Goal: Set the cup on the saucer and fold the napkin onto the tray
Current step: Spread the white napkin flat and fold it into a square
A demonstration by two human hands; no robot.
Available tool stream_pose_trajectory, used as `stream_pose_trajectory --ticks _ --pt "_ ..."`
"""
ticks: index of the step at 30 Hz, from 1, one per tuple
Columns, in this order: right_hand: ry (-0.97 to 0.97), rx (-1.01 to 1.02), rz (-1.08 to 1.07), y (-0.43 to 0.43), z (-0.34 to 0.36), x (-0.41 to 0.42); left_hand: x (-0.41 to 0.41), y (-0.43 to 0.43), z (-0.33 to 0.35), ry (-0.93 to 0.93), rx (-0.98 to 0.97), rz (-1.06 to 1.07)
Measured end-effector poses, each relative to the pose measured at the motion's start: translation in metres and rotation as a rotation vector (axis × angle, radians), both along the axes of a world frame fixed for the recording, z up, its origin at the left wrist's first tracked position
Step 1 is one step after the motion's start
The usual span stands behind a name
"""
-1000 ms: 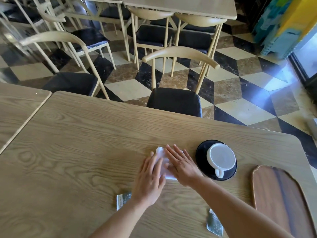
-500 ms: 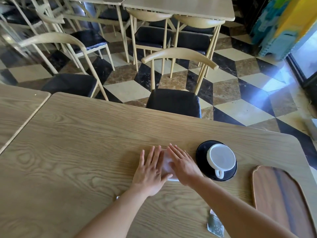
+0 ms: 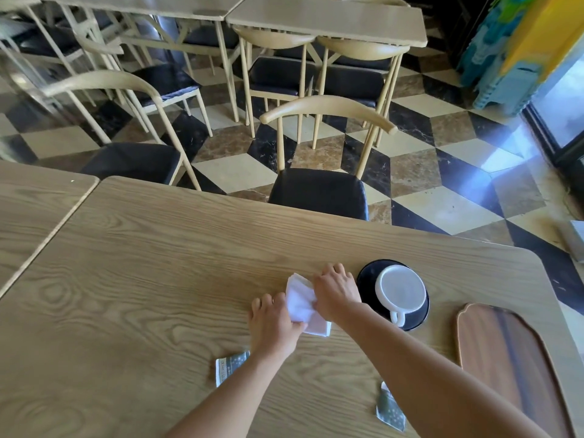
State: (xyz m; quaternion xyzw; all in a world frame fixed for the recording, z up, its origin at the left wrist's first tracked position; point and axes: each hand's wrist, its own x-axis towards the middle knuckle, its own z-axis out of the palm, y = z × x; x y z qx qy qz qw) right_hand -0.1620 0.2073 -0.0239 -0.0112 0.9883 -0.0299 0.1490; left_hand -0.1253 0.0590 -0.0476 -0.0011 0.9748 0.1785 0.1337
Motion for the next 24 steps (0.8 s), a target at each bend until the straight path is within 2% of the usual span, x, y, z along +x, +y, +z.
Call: stream_pose_trajectory --ticks 3,5,7,10,14,16,19,22,24 --pt "0.024 -0.086 -0.029 0.0 0.002 0.007 -0.006 -0.001 0.0 0.032 0.09 0.027" --pt "0.041 -0.123 -0.045 0.002 0.003 0.013 -0.005 0.0 0.001 0.088 0.235 0.029" --pt "0.025 -0.215 -0.107 0.007 0.005 0.018 -0.003 -0.001 0.005 0.056 0.409 0.076" --pt "-0.1 -0.505 -0.274 0.018 0.015 0.025 -0.009 -0.006 0.015 -0.059 0.592 0.192" --pt "-0.2 -0.861 -0.382 0.03 0.028 0.043 -0.02 -0.004 0.039 -0.156 0.921 0.356" --pt "-0.136 -1.025 -0.436 0.032 0.031 0.053 -0.022 -0.004 0.048 -0.167 1.019 0.423" --pt "0.016 -1.131 -0.586 0.028 0.033 0.066 -0.015 -0.004 0.053 -0.275 1.121 0.505" --pt "0.126 -1.166 -0.716 0.026 0.032 0.073 0.001 0.002 0.055 -0.515 1.159 0.41" --pt "0.162 -1.165 -0.775 0.027 0.033 0.078 0.012 0.007 0.056 -0.568 1.185 0.353"
